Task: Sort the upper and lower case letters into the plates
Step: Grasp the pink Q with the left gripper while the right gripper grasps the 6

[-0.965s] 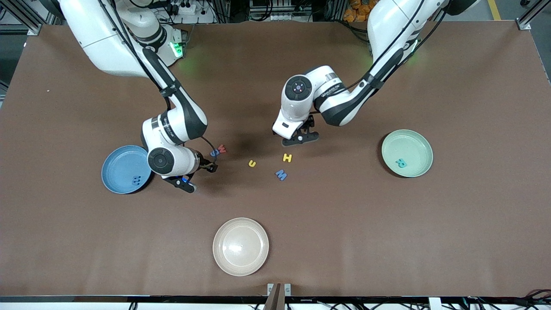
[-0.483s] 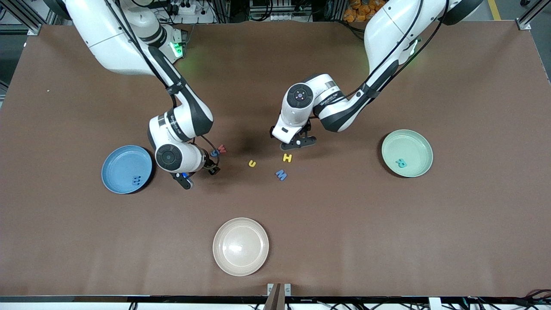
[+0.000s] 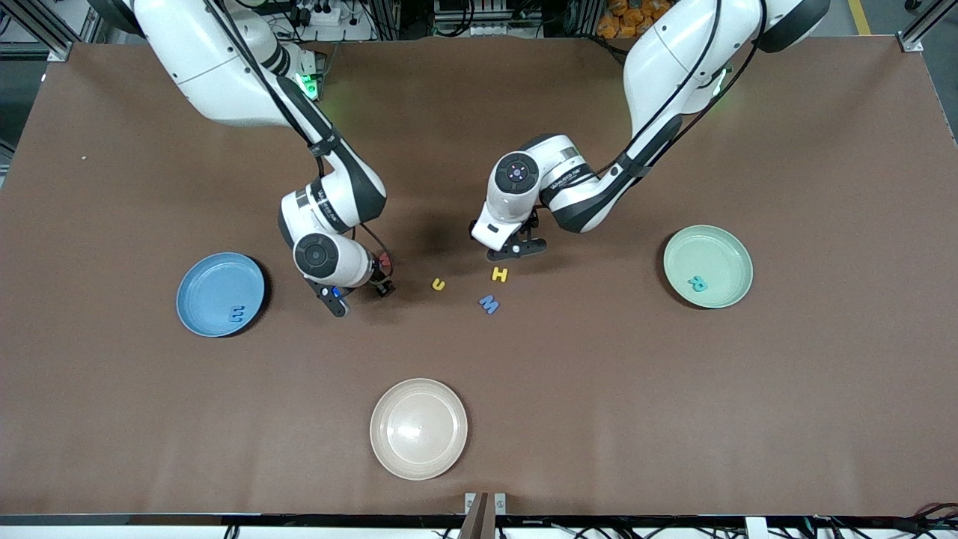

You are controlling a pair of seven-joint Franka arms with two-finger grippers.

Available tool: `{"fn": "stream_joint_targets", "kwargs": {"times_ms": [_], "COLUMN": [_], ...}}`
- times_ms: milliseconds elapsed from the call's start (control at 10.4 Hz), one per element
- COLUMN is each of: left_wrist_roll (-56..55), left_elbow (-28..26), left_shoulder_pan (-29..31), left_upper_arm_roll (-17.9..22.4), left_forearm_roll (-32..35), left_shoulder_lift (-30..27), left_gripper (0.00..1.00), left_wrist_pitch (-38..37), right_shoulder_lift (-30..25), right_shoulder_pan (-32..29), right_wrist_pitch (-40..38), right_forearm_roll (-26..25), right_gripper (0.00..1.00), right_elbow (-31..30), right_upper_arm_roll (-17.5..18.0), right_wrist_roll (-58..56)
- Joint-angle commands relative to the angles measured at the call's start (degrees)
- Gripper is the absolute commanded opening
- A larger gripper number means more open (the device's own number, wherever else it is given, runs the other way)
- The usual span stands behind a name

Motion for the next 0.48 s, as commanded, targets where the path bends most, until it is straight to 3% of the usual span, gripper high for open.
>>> {"fn": "stream_joint_targets", "kwargs": {"times_ms": [0,193,386], "left_wrist_roll": [-2.3,-2.3,-2.4], "left_elbow": [0.6,0.7,0.6], "left_shoulder_pan": [-2.4,-2.4,-2.4], "left_upper_arm_roll": [1.9,2.2,2.1], "left_forearm_roll": [2.0,1.9,2.0], "left_shoulder_lift": [0.7,0.9,1.2], "left_gripper": [1.00,1.00,1.00], "left_wrist_pitch": [0.8,1.3,2.1], "right_shoulder_lift": [-5.6,-8.1,-9.7], "right_shoulder_pan": [-0.3,-0.2,-0.2], "right_wrist_pitch": [2.3,4.5,12.6], "right_forearm_roll": [-0.4,-1.0,-3.8], "right_gripper": [0.81,0.81,0.82], "right_elbow": [-5.8,-8.5,-14.4], "right_upper_arm_roll": [-0.5,-0.6,-0.6], "right_wrist_roll": [-0.2,-1.1,-0.9]}}
